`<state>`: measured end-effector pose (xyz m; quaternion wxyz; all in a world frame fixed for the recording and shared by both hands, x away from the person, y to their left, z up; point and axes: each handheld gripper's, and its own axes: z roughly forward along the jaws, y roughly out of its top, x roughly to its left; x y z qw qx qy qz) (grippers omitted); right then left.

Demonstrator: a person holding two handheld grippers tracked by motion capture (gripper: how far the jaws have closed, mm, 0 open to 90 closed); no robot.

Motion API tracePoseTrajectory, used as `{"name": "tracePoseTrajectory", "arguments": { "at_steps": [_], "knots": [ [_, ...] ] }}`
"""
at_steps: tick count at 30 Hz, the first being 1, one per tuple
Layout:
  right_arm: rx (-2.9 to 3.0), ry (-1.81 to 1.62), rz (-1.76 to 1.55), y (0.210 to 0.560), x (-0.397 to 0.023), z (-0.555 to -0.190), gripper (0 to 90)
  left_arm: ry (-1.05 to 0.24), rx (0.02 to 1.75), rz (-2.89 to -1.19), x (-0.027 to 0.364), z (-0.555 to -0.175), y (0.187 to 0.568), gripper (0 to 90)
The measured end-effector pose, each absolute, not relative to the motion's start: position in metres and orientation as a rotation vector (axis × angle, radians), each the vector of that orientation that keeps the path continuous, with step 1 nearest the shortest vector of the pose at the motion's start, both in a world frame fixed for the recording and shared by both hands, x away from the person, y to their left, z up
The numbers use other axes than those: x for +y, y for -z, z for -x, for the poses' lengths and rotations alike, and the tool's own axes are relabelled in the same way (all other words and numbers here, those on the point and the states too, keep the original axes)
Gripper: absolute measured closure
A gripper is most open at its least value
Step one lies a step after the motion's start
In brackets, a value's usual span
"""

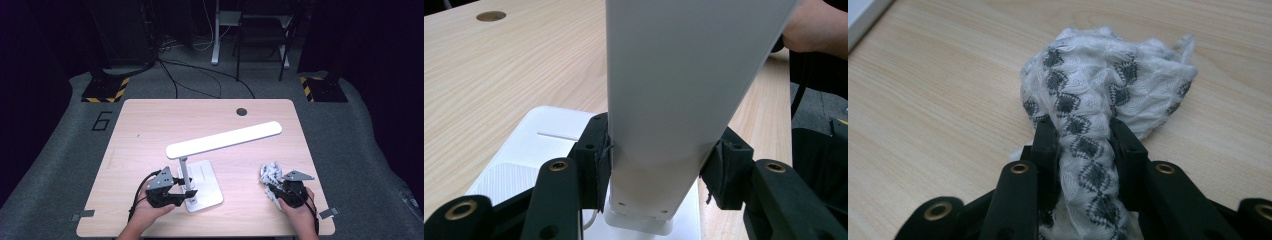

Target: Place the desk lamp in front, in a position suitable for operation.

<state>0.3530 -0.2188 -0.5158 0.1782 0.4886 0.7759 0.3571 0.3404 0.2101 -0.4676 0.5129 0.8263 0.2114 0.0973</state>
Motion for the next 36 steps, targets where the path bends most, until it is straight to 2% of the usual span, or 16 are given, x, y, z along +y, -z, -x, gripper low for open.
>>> {"name": "tracePoseTrajectory", "arguments": {
  "at_steps": [9,18,29,36],
  "knots": [
    [2.164,-1.144,-1.251,0.497,-0.204,-0.341,70.7,-0.231,0.499,-1.983,0.211,-0.341,0.468,51.7],
    [2.229,-1.341,-1.047,0.483,-0.147,-0.324,70.4,-0.215,0.469,-1.989,0.208,-0.340,0.468,51.6],
    [2.404,-1.302,-0.861,0.498,-0.079,-0.316,69.4,-0.201,0.446,-1.999,0.204,-0.337,0.468,51.6],
    [2.483,-1.261,-0.829,0.515,-0.070,-0.323,69.2,-0.195,0.440,-1.998,0.203,-0.337,0.468,51.6]
  ]
}}
